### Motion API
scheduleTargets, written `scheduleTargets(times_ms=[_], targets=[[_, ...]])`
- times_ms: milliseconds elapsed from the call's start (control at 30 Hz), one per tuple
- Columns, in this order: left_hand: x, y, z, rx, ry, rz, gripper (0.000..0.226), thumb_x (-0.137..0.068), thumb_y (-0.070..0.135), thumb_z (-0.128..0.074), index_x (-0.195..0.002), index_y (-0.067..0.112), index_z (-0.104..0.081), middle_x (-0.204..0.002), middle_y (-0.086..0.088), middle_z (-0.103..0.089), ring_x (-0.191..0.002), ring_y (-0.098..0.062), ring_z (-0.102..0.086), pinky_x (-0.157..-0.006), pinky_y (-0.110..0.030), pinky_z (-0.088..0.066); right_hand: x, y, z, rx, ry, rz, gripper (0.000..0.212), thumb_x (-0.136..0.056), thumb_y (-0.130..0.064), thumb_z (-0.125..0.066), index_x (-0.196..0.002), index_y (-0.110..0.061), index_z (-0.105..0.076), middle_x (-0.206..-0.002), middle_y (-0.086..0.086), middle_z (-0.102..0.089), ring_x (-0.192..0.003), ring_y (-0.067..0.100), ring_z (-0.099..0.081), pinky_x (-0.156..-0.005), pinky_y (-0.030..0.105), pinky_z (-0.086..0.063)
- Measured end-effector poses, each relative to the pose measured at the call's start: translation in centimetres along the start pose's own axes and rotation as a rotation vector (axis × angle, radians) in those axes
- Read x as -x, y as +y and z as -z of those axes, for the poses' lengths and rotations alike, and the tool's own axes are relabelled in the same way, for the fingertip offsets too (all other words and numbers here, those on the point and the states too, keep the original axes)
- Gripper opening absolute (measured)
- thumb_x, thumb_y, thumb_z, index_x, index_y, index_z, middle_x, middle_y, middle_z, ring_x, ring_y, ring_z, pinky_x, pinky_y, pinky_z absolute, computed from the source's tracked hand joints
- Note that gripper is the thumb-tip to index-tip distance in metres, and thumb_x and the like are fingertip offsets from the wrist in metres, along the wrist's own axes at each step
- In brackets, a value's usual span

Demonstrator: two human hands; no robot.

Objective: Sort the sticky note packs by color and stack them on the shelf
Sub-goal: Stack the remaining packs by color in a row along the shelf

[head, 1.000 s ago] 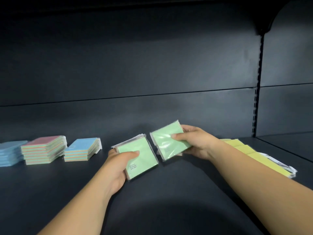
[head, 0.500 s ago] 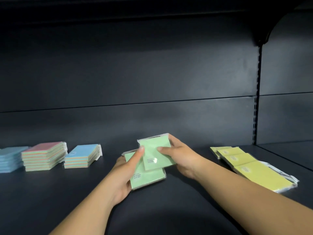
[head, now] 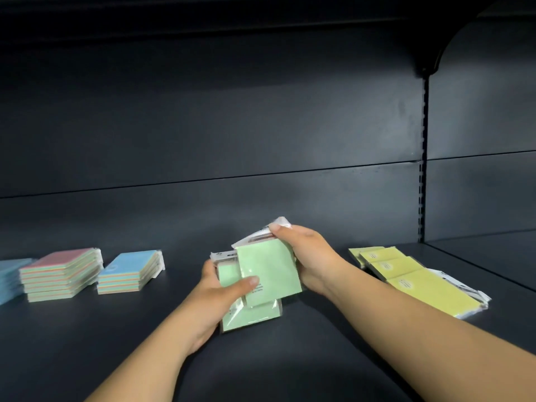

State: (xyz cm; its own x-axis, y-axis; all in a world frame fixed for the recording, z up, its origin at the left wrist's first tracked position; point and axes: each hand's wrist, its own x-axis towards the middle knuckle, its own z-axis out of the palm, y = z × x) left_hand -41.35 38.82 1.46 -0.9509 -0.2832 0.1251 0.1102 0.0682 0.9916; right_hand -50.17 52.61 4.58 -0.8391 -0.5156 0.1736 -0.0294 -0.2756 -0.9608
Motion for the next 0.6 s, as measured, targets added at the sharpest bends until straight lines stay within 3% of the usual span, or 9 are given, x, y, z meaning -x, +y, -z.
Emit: scheduleTargets(times_ms=[67,200,267,333,367,433,500,600], targets=[[0.1,0.0,-0.2,-0.031,0.011,-0.017,0.055,-0.073,0.007,-0.073,-0.112,0.027,-0.041,-0.103,0.001,-0.066,-0.094,-0.015,-0.063,-0.085,-0.035,-0.049,0.2,0.7,-0.8,-0.032,-0.002,0.035,0.018,-0.091,-0.024,-0.058,-0.079,-0.011,-0.063,-0.073,0.007,-0.068,-0.065,0.021,-0.063,-0.067,0.032,-0.053],[0.3,0.4,-0.5,-0.149,0.054,-0.051,0.051,-0.055,0.018,-0.059,-0.099,0.035,-0.039,-0.097,0.005,-0.062,-0.088,-0.010,-0.061,-0.075,-0.028,-0.049,0.3,2.0,-2.2,0.064,0.055,0.152,0.021,-0.092,-0.030,-0.055,-0.079,-0.013,-0.058,-0.084,0.008,-0.063,-0.077,0.021,-0.059,-0.076,0.031,-0.047],[0.3,0.3,-0.6,-0.255,0.056,-0.045,0.057,-0.064,0.016,-0.063,-0.108,0.035,-0.033,-0.096,0.008,-0.060,-0.085,-0.008,-0.059,-0.071,-0.024,-0.047,0.1,2.5,-2.5,0.090,0.038,0.122,0.021,-0.093,-0.032,-0.050,-0.094,-0.015,-0.063,-0.096,0.003,-0.067,-0.088,0.018,-0.062,-0.083,0.027,-0.047],[0.3,0.3,-0.4,-0.361,0.055,-0.054,0.058,-0.078,0.009,-0.060,-0.115,0.035,-0.023,-0.095,0.010,-0.058,-0.080,-0.007,-0.055,-0.067,-0.022,-0.044,-0.1,3.2,-2.7,0.075,-0.001,-0.003,0.047,-0.081,-0.046,-0.052,-0.118,-0.019,-0.058,-0.120,0.005,-0.064,-0.112,0.021,-0.059,-0.103,0.034,-0.042],[0.3,0.3,-0.3,-0.391,0.051,-0.050,0.058,-0.081,0.007,-0.057,-0.115,0.036,-0.021,-0.094,0.010,-0.057,-0.079,-0.006,-0.054,-0.067,-0.022,-0.043,-0.1,3.5,-2.7,0.050,-0.018,-0.068,0.055,-0.076,-0.050,-0.052,-0.121,-0.018,-0.057,-0.123,0.008,-0.063,-0.115,0.024,-0.058,-0.106,0.039,-0.039],[0.3,0.3,-0.1,-0.377,0.026,-0.024,0.060,-0.080,0.002,-0.056,-0.116,0.038,-0.024,-0.097,0.009,-0.059,-0.085,-0.008,-0.057,-0.072,-0.023,-0.045,0.3,3.4,-2.7,0.059,-0.037,-0.117,0.044,-0.086,-0.045,-0.050,-0.112,-0.012,-0.062,-0.119,0.012,-0.065,-0.107,0.026,-0.062,-0.099,0.035,-0.044],[0.3,0.2,0.1,-0.290,0.061,-0.041,0.063,-0.073,-0.004,-0.060,-0.114,0.037,-0.036,-0.099,0.006,-0.062,-0.092,-0.013,-0.059,-0.078,-0.028,-0.047,0.1,3.3,-2.5,0.076,-0.030,-0.045,0.028,-0.095,-0.033,-0.045,-0.103,-0.012,-0.063,-0.113,0.014,-0.067,-0.094,0.024,-0.062,-0.084,0.032,-0.044],[0.2,0.4,0.3,-0.102,0.145,-0.058,0.064,-0.048,0.001,-0.056,-0.100,0.038,-0.048,-0.095,0.001,-0.066,-0.090,-0.018,-0.061,-0.080,-0.033,-0.047,0.1,3.0,-2.5,0.105,-0.020,0.084,0.015,-0.095,-0.024,-0.048,-0.095,-0.015,-0.061,-0.105,0.011,-0.066,-0.090,0.021,-0.060,-0.082,0.032,-0.044]])
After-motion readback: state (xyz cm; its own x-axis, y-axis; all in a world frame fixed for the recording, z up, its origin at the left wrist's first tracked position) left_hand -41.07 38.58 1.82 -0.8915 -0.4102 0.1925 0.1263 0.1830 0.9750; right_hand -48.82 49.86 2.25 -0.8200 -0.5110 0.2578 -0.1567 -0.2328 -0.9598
